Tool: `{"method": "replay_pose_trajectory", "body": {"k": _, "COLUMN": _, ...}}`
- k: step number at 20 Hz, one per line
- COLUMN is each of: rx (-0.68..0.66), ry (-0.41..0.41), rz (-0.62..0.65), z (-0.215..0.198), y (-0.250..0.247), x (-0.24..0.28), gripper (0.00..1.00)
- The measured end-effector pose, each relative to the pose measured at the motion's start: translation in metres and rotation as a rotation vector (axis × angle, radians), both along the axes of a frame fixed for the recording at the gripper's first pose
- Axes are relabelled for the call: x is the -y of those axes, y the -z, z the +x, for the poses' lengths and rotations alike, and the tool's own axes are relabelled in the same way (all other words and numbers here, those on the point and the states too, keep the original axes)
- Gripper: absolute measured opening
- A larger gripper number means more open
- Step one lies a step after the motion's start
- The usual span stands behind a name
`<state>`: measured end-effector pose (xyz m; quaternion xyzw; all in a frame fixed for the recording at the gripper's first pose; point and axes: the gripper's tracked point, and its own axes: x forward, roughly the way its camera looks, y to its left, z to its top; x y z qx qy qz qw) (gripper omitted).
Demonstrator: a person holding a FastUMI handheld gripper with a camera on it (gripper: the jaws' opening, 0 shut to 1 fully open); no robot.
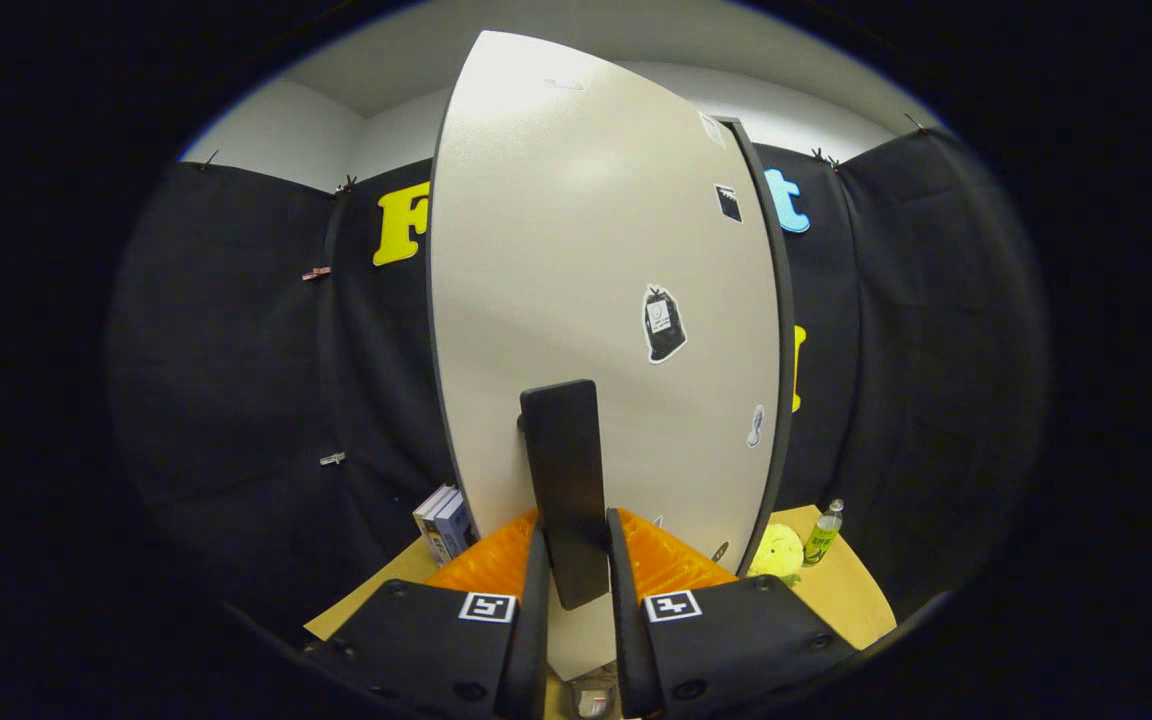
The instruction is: Open the shoe cabinet door, grab the shoes and put them into the shoe cabinet, then close the shoe cabinet door.
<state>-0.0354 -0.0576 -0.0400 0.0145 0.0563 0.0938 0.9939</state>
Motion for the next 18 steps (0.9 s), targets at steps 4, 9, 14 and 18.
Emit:
{"method": "replay_pose_trajectory", "body": {"k": 4, "rx": -0.004, "ry": 0.020, "rz": 0.003, "z": -0.019, "y": 0.002, "x": 0.025, "gripper": 0.32}}
{"method": "replay_pose_trajectory", "body": {"k": 9, "rx": -0.018, "ry": 0.065, "rz": 0.007, "z": -0.037, "y": 0.006, "x": 0.059, "gripper": 0.32}}
{"method": "replay_pose_trajectory", "body": {"k": 14, "rx": -0.029, "ry": 0.126, "rz": -0.037, "z": -0.073, "y": 0.004, "x": 0.098, "gripper": 0.32}}
{"method": "replay_pose_trajectory", "body": {"k": 18, "rx": 0.037, "ry": 0.201, "rz": -0.034, "z": -0.112, "y": -0.020, "x": 0.138, "gripper": 0.31}}
